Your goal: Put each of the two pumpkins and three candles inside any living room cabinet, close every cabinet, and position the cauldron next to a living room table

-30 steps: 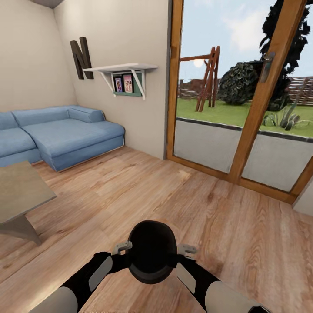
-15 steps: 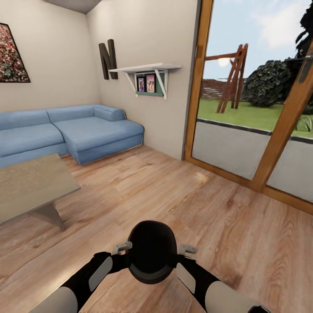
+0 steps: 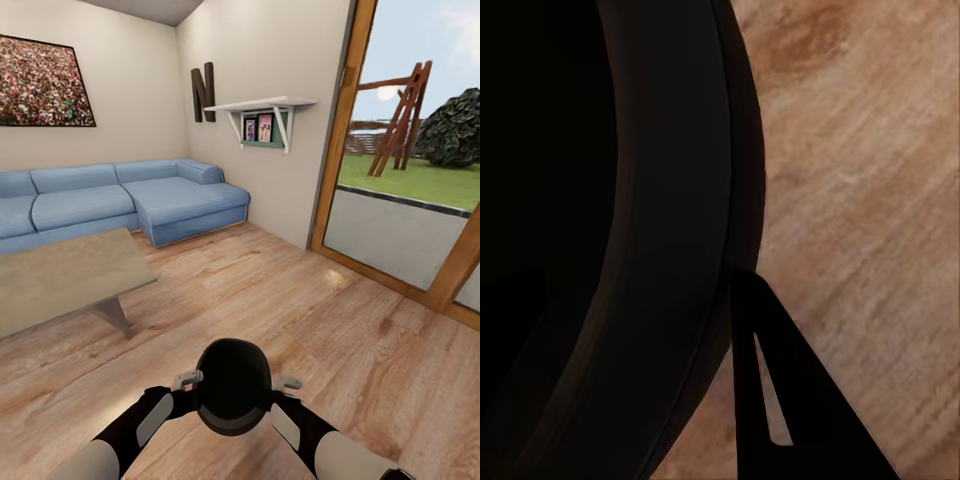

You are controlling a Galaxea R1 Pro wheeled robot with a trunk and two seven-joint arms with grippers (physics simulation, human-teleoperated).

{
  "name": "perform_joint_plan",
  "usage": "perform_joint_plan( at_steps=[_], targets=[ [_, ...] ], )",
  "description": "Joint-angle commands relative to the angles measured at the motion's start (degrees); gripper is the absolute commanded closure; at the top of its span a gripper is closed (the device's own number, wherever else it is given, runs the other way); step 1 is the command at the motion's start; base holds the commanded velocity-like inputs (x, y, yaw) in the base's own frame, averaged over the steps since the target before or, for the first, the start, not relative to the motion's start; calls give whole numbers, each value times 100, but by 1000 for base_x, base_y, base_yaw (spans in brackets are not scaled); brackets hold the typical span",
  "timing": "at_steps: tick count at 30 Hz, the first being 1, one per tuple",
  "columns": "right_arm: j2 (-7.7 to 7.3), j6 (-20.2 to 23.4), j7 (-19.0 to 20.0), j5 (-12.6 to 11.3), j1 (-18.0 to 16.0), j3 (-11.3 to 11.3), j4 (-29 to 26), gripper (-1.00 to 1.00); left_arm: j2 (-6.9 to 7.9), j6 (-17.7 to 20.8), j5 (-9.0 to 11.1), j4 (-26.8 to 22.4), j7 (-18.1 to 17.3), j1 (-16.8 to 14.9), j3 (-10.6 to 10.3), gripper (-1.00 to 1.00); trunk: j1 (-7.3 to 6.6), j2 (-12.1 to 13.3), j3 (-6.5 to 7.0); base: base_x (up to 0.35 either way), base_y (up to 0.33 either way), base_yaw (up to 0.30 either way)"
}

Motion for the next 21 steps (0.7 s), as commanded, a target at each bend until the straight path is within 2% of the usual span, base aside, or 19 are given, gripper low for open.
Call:
perform_joint_plan(
  at_steps=[1, 21],
  targets=[
    [0, -32, 468, 40, -5, 91, -138, 100, 8, -4, 278, -12, -74, -6, -48, 100, -2, -3, -5, 0, 0, 291],
    [0, -32, 468, 42, -5, 91, -138, 100, 10, 1, 278, -10, -74, -6, -44, 100, -2, -3, -5, 0, 0, 291]
  ],
)
